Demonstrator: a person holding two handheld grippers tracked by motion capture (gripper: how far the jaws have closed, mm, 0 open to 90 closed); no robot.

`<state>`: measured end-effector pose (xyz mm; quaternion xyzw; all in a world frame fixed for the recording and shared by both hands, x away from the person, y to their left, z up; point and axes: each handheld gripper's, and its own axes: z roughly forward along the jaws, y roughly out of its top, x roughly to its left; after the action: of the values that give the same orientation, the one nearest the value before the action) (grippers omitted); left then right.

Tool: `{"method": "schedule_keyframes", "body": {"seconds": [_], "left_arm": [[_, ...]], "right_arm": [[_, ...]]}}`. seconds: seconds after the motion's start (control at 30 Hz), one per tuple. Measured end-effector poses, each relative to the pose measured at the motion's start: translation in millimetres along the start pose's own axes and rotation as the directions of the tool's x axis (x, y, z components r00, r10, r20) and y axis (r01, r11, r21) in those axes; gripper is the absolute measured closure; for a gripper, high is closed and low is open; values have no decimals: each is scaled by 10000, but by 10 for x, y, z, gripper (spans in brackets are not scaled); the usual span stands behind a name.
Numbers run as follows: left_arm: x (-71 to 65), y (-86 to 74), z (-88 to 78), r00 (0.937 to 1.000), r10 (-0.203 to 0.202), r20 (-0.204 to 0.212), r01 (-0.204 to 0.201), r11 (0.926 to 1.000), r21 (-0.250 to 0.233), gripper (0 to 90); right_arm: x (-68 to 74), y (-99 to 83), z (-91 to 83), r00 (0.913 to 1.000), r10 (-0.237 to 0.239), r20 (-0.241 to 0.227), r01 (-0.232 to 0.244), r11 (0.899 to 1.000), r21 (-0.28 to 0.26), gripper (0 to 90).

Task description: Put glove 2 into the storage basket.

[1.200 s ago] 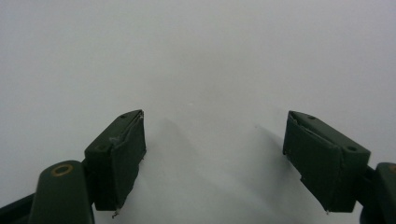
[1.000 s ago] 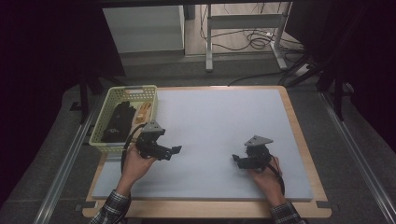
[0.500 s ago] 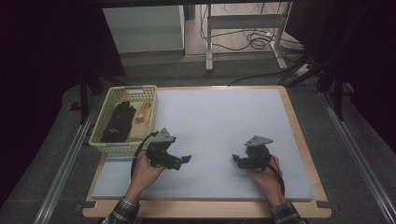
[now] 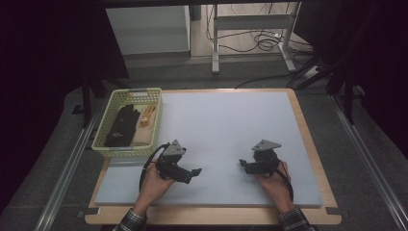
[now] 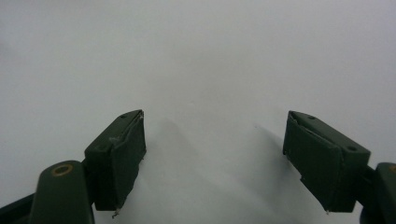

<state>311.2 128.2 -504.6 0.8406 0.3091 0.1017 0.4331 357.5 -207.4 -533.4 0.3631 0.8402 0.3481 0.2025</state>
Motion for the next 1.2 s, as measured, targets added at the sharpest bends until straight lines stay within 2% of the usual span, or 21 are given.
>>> {"method": "schedule_keyframes", "body": {"seconds": [0.57, 0.9, 1.0, 1.2], "left_arm": [[-38, -174, 186, 9999, 113, 21, -114, 9974, 714, 21], [-41, -238, 293, 9995, 299, -118, -281, 9910, 1310, 20], [-35, -260, 332, 9992, 364, -148, -336, 9871, 1567, 19], [-62, -277, 353, 9980, 567, -296, -514, 9864, 1562, 4]], "right_arm": [[0, 0, 0, 10000, 9, -5, -9, 10000, 0, 208], [-2, 1, 1, 10000, 30, -22, -30, 10000, 6, 208], [-4, 2, 2, 10000, 51, -34, -51, 10000, 10, 208], [-5, 2, 3, 10000, 69, -45, -69, 10000, 10, 208]]}}
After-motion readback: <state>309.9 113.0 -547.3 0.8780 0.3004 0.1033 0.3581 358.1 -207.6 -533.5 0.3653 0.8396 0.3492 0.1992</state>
